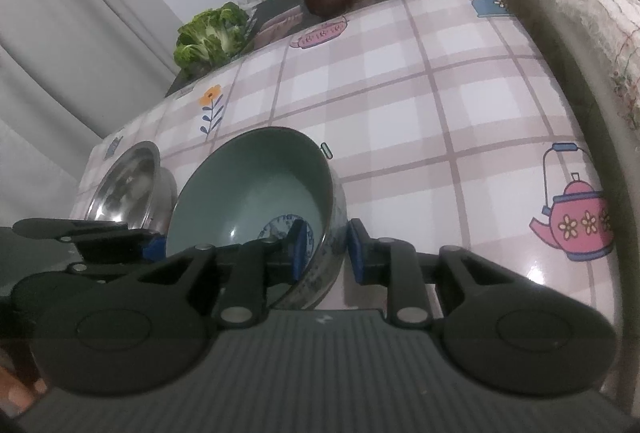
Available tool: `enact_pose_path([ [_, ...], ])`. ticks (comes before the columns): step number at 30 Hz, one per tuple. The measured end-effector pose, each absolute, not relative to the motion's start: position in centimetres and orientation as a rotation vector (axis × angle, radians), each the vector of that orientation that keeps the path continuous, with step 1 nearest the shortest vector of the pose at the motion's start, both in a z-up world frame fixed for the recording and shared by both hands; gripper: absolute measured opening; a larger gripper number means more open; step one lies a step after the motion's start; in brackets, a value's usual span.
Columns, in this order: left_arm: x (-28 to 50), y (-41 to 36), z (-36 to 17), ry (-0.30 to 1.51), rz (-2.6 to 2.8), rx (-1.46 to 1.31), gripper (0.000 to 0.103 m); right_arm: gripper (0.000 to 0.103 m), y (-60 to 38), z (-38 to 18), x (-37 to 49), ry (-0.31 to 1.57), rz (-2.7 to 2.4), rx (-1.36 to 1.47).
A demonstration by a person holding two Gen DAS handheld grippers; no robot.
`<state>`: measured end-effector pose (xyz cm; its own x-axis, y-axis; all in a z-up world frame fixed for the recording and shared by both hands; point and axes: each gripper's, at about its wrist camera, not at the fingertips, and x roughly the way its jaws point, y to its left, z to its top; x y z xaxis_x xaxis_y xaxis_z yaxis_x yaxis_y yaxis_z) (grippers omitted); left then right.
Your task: Organize plates and bowls
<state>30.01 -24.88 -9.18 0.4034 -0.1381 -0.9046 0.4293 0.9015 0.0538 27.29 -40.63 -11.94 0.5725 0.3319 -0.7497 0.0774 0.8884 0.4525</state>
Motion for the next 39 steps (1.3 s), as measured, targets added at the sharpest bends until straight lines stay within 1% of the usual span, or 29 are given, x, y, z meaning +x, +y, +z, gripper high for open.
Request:
enact_pose_path([
  [39,29.5,-24.6,-7.8,1.087,-0.378,0.267,0.026,0.022,-40.8,-10.5,26.9,0.966,0.113,0.478],
])
